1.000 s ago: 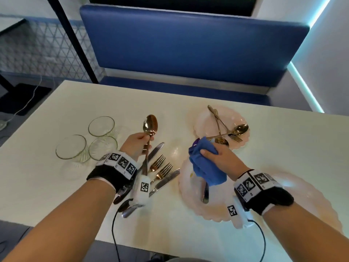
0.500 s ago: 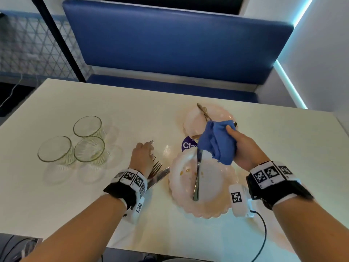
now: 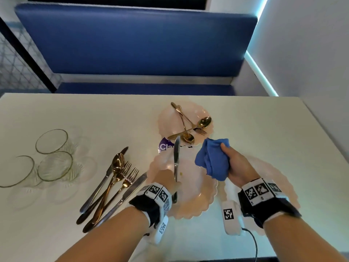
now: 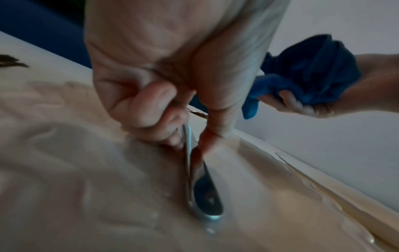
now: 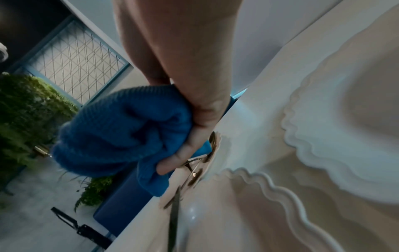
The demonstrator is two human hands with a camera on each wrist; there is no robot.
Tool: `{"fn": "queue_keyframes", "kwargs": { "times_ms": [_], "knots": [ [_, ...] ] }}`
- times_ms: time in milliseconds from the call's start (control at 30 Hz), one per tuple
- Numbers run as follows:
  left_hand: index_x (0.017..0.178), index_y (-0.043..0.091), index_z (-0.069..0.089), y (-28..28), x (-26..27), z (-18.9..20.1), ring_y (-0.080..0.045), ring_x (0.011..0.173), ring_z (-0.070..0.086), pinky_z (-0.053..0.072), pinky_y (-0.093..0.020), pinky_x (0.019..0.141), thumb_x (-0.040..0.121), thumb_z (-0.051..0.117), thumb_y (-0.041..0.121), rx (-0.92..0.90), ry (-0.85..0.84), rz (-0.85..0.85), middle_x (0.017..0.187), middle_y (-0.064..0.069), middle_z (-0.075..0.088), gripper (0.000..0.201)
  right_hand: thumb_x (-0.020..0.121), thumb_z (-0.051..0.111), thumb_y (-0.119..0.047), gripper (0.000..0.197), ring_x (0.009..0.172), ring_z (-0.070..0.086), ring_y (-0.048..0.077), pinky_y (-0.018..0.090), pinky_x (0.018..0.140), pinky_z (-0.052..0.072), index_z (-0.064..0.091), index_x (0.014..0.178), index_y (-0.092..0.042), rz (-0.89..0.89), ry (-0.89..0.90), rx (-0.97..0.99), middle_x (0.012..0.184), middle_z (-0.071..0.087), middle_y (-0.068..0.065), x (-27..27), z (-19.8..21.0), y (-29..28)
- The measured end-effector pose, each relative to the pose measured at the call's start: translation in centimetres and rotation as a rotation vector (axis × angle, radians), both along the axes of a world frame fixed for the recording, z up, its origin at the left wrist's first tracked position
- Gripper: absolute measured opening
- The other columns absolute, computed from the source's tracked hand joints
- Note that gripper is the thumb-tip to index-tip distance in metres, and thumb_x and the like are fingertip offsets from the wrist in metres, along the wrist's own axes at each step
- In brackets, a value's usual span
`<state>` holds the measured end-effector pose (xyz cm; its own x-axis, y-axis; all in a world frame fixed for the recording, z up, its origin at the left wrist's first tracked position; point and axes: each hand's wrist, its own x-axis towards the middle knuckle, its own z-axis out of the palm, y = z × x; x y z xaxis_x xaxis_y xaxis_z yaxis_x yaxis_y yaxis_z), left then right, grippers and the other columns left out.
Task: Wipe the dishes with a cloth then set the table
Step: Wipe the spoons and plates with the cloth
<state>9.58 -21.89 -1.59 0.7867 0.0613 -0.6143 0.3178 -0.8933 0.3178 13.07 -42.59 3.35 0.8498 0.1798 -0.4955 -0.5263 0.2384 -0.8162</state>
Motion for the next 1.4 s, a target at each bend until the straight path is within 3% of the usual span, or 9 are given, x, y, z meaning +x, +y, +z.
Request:
{"fn": "queue_keyframes", "kwargs": {
  "times_ms": [133,433,533,767,967,1067,1233,1333,1400],
  "knots": [
    [0.084,0.013,0.062,0.6,-0.6,0.7,-0.022,0.086,0.061,0.05,-0.037,0.086,0.077,0.061,0.04,-0.144,0.009,0.055,0.086,-0.003,0.065,0.028,0.101,0.036,-0.028,0.033,0.093,0.062,0.019,0.03,0.079,0.049,0.053,0.121,-0.008,0.058,-0.021,-0.098,0.103,0.065,0.009,-0.9,-0.2,0.8],
    [0.081,0.007,0.053,2.9,-2.0,2.9,-0.018,0.066,0.059,0.054,-0.029,0.069,0.091,0.055,0.02,-0.568,-0.097,0.231,0.07,-0.006,0.058,0.016,0.101,0.034,-0.027,0.027,0.097,0.061,0.015,0.027,0.078,0.05,0.05,0.12,-0.017,0.155,0.058,-0.103,0.108,0.064,0.002,-1.5,-1.8,3.9],
    [0.085,0.007,0.05,2.9,-2.6,4.4,-0.016,0.06,0.065,0.058,-0.031,0.066,0.095,0.048,0.015,-0.668,-0.107,0.259,0.069,-0.01,0.058,0.013,0.101,0.032,-0.031,0.033,0.096,0.063,0.017,0.026,0.074,0.054,0.049,0.124,-0.015,0.114,0.052,-0.009,0.109,0.064,0.005,-1.1,-1.8,5.0],
    [0.092,0.008,0.044,2.2,-3.6,6.5,-0.009,0.049,0.049,0.039,-0.017,0.047,0.098,0.041,0.018,-0.698,-0.199,0.142,0.062,-0.002,0.052,0.012,0.094,0.054,-0.022,0.031,0.09,0.064,0.024,0.033,0.075,0.053,0.057,0.115,0.0,-0.167,-0.023,-0.046,0.102,0.065,0.015,2.2,-1.1,7.4],
    [0.088,0.011,0.05,2.4,-4.2,7.5,-0.005,0.04,0.039,0.03,-0.018,0.039,0.1,0.034,0.019,-0.897,0.008,0.251,0.063,0.001,0.048,0.021,0.096,0.051,-0.023,0.016,0.087,0.064,0.025,0.039,0.079,0.055,0.062,0.093,-0.012,-0.344,-0.228,-0.113,0.09,0.066,0.009,3.6,0.9,8.0],
    [0.079,0.014,0.048,2.5,-3.1,7.5,-0.002,0.034,0.029,0.023,-0.017,0.037,0.1,0.032,0.015,-0.839,-0.022,0.307,0.057,0.002,0.037,0.026,0.097,0.049,-0.026,0.029,0.084,0.066,0.021,0.031,0.071,0.056,0.061,0.108,-0.003,-0.297,-0.197,-0.082,0.093,0.068,0.01,2.7,0.5,8.9],
    [0.075,0.014,0.043,2.7,-2.3,7.9,-0.005,0.037,0.025,0.022,-0.017,0.04,0.099,0.031,0.013,-0.825,-0.029,0.277,0.057,0.001,0.034,0.028,0.095,0.051,-0.027,0.036,0.097,0.065,0.029,0.04,0.083,0.054,0.054,0.123,-0.004,-0.114,-0.082,-0.066,0.108,0.066,0.018,0.7,-0.1,10.3],
    [0.078,0.016,0.048,3.8,-2.9,8.0,-0.001,0.035,0.028,0.025,-0.015,0.037,0.1,0.034,0.016,-0.8,-0.052,0.186,0.058,0.004,0.038,0.026,0.097,0.045,-0.025,0.044,0.085,0.065,0.022,0.034,0.077,0.052,0.046,0.131,0.004,-0.221,-0.098,-0.008,0.105,0.062,0.018,3.7,0.9,7.5],
    [0.077,0.018,0.049,4.0,-3.0,8.0,0.0,0.034,0.029,0.026,-0.015,0.037,0.099,0.035,0.016,-0.775,-0.097,0.143,0.058,0.006,0.039,0.026,0.097,0.048,-0.025,0.039,0.097,0.064,0.023,0.03,0.075,0.052,0.052,0.127,0.0,-0.307,-0.117,-0.035,0.113,0.063,0.015,5.4,1.9,6.3]
  ]
}}
